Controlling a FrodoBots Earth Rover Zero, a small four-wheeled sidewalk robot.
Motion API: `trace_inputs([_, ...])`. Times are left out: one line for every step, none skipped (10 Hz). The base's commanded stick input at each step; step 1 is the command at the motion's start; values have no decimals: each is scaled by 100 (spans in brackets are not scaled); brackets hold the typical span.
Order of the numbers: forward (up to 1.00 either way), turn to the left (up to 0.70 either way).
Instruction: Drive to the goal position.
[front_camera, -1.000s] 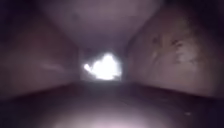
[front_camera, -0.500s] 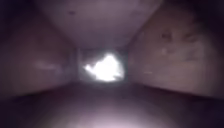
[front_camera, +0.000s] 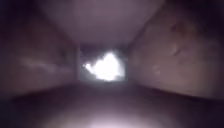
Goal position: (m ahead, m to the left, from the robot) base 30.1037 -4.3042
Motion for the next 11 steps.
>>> trace_inputs([100,9])
trace_inputs([100,9])
trace_inputs([100,11])
trace_inputs([100,12])
trace_inputs([100,11])
trace_inputs([100,12])
trace_inputs([100,15])
trace_inputs([100,15])
trace_inputs([100,13])
trace_inputs([100,11])
trace_inputs([100,10])
